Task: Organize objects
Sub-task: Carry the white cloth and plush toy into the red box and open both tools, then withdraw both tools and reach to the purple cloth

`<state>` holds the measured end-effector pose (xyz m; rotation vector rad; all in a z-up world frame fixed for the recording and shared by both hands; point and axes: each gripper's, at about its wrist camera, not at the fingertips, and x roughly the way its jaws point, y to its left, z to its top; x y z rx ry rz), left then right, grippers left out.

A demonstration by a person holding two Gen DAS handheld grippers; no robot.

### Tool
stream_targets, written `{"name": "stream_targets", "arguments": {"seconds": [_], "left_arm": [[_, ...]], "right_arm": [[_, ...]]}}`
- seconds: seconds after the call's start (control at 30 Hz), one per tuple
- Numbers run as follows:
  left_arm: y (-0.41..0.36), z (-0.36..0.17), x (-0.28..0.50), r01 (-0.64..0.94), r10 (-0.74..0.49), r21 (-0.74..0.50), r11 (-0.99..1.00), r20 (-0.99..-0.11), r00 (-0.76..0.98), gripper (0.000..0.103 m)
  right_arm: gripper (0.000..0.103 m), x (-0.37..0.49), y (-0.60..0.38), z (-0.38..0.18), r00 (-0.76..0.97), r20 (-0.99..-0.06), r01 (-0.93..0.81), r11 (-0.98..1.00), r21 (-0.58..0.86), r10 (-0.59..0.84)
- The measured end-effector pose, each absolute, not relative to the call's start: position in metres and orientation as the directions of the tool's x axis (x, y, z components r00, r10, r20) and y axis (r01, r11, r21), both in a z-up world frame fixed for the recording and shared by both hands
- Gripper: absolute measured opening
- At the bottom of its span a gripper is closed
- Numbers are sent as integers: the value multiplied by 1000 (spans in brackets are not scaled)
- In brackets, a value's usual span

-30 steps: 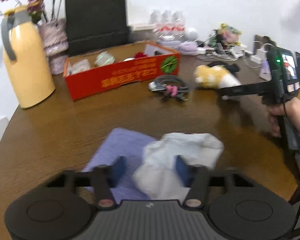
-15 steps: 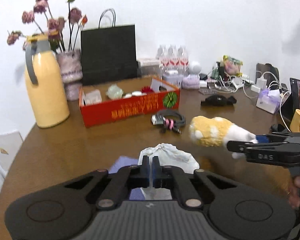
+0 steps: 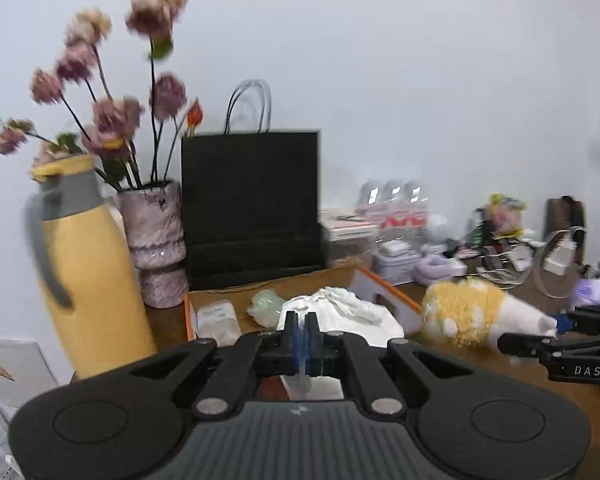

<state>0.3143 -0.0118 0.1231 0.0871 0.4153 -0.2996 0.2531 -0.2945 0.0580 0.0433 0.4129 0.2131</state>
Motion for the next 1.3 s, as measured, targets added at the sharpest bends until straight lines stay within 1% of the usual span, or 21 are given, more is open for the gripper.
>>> {"name": "stream_targets", "arguments": {"seconds": [0.1, 0.17, 0.23, 0.33, 0.37, 0.4, 0.43, 0.47, 0.5, 0.57, 0.63, 0.7, 0.83, 0.9, 0.97, 1.0, 1.07, 1.13, 1.27, 1.3], "left_arm": [[-17, 110, 387, 283, -239, 23, 959, -470, 850, 1], [-21, 92, 431, 282, -232, 14, 959, -535, 813, 1], [-23, 72, 462, 262, -190, 45, 964, -572, 798, 2], [-22, 45, 492, 204, -89, 111, 973, -632, 770, 10], [-22, 38, 495, 206, -71, 134, 969, -649, 757, 18], [-20, 34, 494, 221, -77, 140, 965, -658, 749, 32], [-18, 32, 491, 246, -95, 141, 959, -658, 747, 39], [-15, 33, 485, 270, -112, 148, 951, -651, 751, 51], [-13, 36, 481, 275, -113, 158, 948, -642, 758, 53], [-7, 46, 471, 249, -97, 156, 956, -632, 769, 57], [1, 62, 465, 212, -92, 115, 971, -635, 767, 63], [8, 77, 457, 185, -100, 69, 980, -634, 767, 73], [9, 103, 419, 197, -130, 48, 979, -597, 792, 81], [10, 108, 388, 222, -161, 35, 974, -585, 795, 88], [11, 105, 350, 254, -196, 27, 967, -559, 805, 91], [12, 101, 331, 259, -200, 31, 965, -551, 810, 91], [15, 87, 291, 256, -188, 44, 966, -563, 805, 91], [19, 76, 251, 249, -187, 30, 968, -576, 795, 91], [36, 62, 165, 304, -285, -53, 951, -526, 801, 93], [40, 58, 149, 320, -302, -57, 946, -516, 801, 93]], "right_arm": [[53, 336, -281, 61, 868, -451, -215, 976, 35, 207], [53, 386, -270, 56, 850, -485, -219, 975, 34, 207], [53, 422, -246, 48, 830, -522, -226, 974, 8, 197], [56, 468, -208, 27, 775, -594, -235, 971, 44, 215], [63, 479, -197, 19, 750, -616, -249, 966, 73, 240], [64, 490, -188, 10, 717, -639, -273, 956, 108, 277], [67, 496, -181, 3, 695, -657, -290, 950, 119, 294], [73, 499, -174, 0, 689, -668, -291, 951, 101, 282], [83, 498, -171, -1, 697, -669, -286, 956, 70, 258], [93, 490, -169, 6, 721, -646, -295, 955, 42, 251], [94, 483, -171, 19, 723, -640, -301, 952, 45, 259], [94, 470, -178, 38, 738, -624, -302, 953, 36, 258], [96, 440, -196, 69, 773, -591, -284, 959, 3, 231], [98, 416, -210, 77, 785, -574, -284, 959, 1, 233], [100, 378, -221, 81, 799, -551, -294, 956, -6, 242], [103, 360, -226, 82, 802, -541, -305, 952, -2, 255], [103, 323, -236, 80, 802, -526, -325, 946, 12, 282], [103, 278, -246, 76, 804, -515, -334, 942, 25, 298], [103, 192, -252, 65, 810, -494, -356, 934, 14, 316], [103, 167, -253, 60, 809, -483, -376, 926, 16, 337]]}}
